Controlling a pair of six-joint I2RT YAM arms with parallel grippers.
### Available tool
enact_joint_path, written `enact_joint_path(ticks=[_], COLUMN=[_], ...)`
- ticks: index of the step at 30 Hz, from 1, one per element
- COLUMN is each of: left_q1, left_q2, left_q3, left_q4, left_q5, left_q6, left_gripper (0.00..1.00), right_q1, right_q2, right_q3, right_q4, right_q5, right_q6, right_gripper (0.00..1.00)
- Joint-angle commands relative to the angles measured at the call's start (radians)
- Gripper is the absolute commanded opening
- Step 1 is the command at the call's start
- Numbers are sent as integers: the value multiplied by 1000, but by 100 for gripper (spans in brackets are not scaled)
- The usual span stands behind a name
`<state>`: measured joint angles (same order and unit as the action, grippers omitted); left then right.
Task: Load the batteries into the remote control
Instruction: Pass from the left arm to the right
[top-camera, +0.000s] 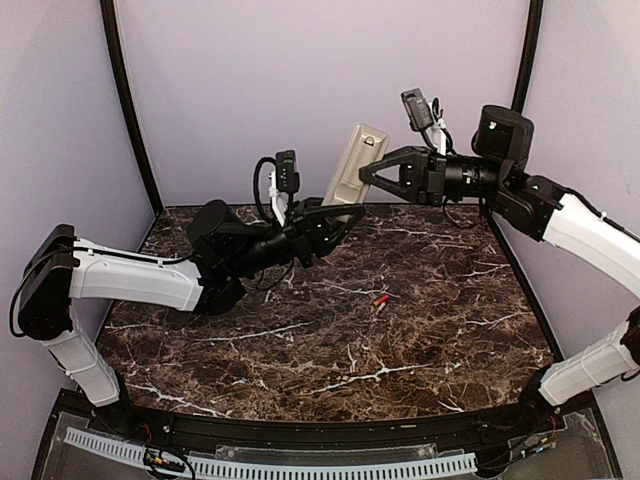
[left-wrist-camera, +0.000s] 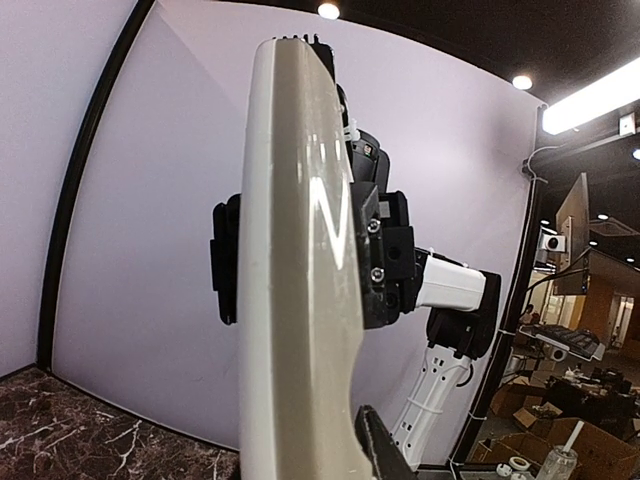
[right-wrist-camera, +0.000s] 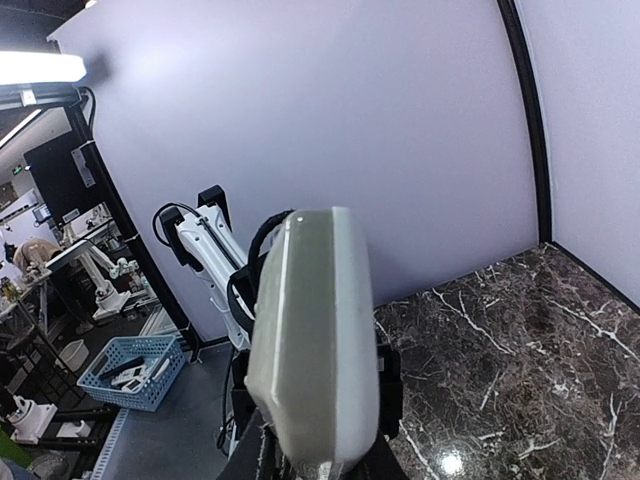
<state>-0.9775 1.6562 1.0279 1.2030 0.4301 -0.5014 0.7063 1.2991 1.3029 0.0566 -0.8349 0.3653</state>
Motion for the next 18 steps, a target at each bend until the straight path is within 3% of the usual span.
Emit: enact_joint_path(ticks=[1, 6, 7, 9, 12, 15, 18], left_q1=[0, 1, 1, 1, 0, 0, 0], left_q2=[-4, -15, -15, -12, -5, 0, 0], left_q3=[17, 16, 16, 20, 25, 30, 30], left_q4=[-42, -78, -82, -80, -62, -53, -45], left_q5=[13, 34, 37, 42, 47, 44, 39], left_q6=[31, 38, 38, 36, 26, 18, 17], left_gripper=[0, 0, 0, 0, 0, 0, 0], right_q1=[15, 10, 10, 10, 10, 14, 16], right_q2=[5, -13, -15, -16, -9, -1, 7], right_q3=[73, 98, 93, 82, 67, 47, 43], right_q4=[-61, -158, -152, -123, -67, -1, 13], right_q5=[-23, -17, -15, -12, -9, -6, -7], right_q6=[-37, -100, -97, -81, -49, -12, -5], right_gripper=[7, 5, 11, 33, 46, 46, 38])
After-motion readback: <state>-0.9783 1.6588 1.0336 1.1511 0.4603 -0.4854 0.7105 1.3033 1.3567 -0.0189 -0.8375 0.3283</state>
